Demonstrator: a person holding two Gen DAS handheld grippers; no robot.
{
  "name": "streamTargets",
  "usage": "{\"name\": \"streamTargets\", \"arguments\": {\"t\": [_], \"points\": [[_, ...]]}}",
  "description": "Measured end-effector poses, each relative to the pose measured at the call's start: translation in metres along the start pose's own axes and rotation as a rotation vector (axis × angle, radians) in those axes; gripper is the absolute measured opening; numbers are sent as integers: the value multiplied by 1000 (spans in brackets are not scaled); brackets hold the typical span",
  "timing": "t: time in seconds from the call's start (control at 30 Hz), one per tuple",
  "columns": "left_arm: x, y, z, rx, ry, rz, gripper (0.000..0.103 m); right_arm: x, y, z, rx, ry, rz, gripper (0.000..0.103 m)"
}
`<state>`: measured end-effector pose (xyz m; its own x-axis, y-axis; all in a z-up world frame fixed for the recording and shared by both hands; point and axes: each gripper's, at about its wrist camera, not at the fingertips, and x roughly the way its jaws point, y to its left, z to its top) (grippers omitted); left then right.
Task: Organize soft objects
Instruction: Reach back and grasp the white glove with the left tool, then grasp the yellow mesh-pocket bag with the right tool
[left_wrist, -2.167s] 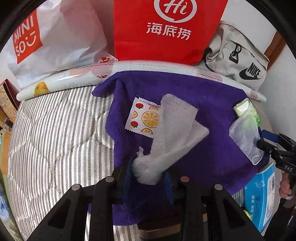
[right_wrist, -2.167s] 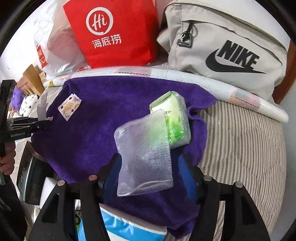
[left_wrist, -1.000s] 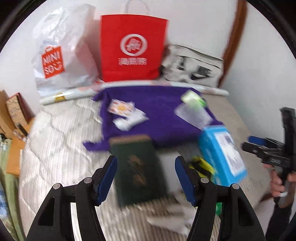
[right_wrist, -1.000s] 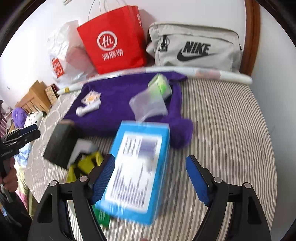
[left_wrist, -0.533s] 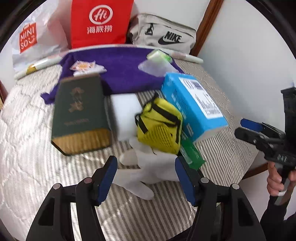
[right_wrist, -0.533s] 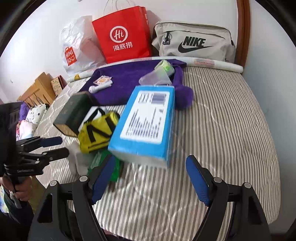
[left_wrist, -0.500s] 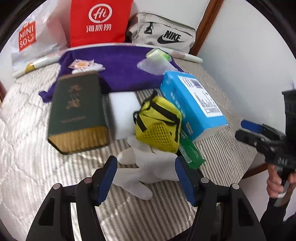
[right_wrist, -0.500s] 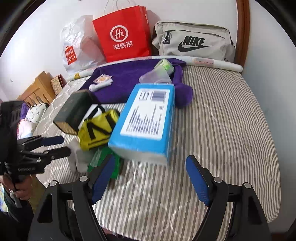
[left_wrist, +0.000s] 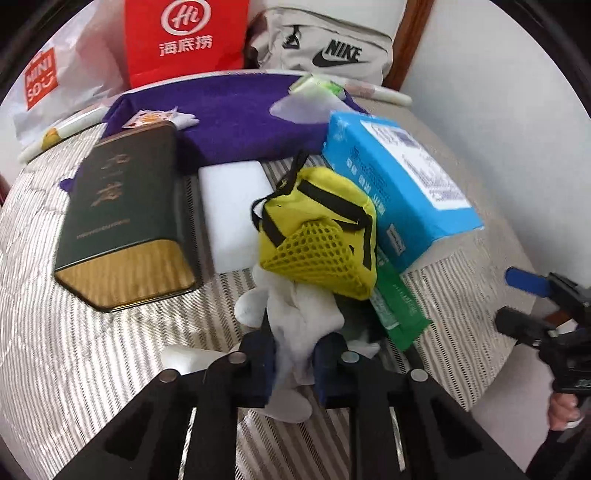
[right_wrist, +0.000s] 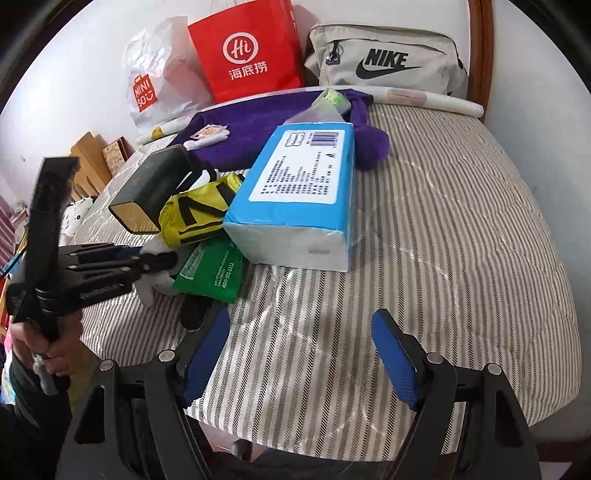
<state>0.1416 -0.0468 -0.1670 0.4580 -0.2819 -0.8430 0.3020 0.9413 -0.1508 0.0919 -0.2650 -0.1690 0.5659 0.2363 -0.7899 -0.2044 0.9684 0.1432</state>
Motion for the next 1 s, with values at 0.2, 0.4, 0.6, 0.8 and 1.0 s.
{"name": "streamTargets", "arguments": {"t": [0.2, 0.4, 0.6, 0.8, 1.0], "points": [[-33, 11, -5, -15, -32, 28, 15, 7, 19, 6, -41, -1, 24, 79], [-49, 35, -24, -49, -30, 71, 15, 19, 45, 12, -97, 7, 50, 79], [-51, 70, -38, -122, -29, 108, 15, 34, 74, 25, -141, -5, 74, 79], [-43, 92, -42, -169, -24, 106, 15, 48, 104, 42, -214, -23, 93, 77], [-37, 100, -46, -184, -24, 74, 17, 48, 127, 39, -290, -10, 68, 70]]}}
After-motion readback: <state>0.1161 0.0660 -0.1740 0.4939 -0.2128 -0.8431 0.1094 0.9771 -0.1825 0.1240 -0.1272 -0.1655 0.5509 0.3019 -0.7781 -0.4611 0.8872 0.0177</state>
